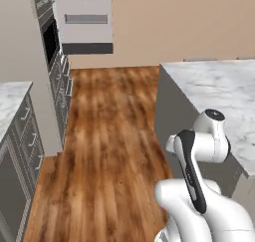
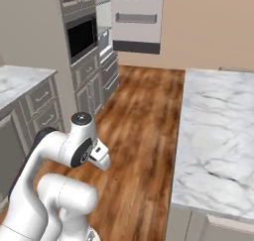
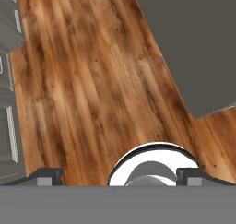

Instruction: Place the cold items (bell pepper and kiwi) from the fridge in one tupperware on the dining counter. Place the warm items (hot dog and kebab skewer) in the stove area in another tupperware.

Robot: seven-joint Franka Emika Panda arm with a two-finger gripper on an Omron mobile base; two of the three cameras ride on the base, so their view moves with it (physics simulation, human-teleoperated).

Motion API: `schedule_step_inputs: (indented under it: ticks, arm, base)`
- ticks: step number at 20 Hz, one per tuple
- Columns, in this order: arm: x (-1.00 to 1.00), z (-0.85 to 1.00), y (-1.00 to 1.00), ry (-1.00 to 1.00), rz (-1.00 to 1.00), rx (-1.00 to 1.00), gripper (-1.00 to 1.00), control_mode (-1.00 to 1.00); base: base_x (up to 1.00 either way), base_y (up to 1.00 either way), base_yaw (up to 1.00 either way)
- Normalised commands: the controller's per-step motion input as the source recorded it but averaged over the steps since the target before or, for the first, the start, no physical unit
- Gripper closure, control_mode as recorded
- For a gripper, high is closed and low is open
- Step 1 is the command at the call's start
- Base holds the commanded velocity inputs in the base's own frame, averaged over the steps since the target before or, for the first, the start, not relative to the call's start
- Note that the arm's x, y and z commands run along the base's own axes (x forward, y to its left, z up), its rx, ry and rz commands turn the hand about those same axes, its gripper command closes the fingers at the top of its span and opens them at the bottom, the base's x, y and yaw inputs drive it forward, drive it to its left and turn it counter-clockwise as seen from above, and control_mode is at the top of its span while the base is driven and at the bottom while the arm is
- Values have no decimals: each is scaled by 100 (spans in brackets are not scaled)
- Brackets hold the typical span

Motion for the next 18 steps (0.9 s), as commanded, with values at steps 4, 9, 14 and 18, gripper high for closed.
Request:
schedule_step_inputs:
  ticks: [4, 9, 14, 18]
  arm:
    - [0, 0, 0, 0, 0, 0, -100, 100]
    - [0, 0, 0, 0, 0, 0, -100, 100]
    - [0, 0, 0, 0, 0, 0, -100, 100]
    - [0, 0, 0, 0, 0, 0, -100, 100]
  base:
    - [100, 20, 0]
    - [100, 0, 1]
    - [100, 0, 1]
    - [100, 5, 0]
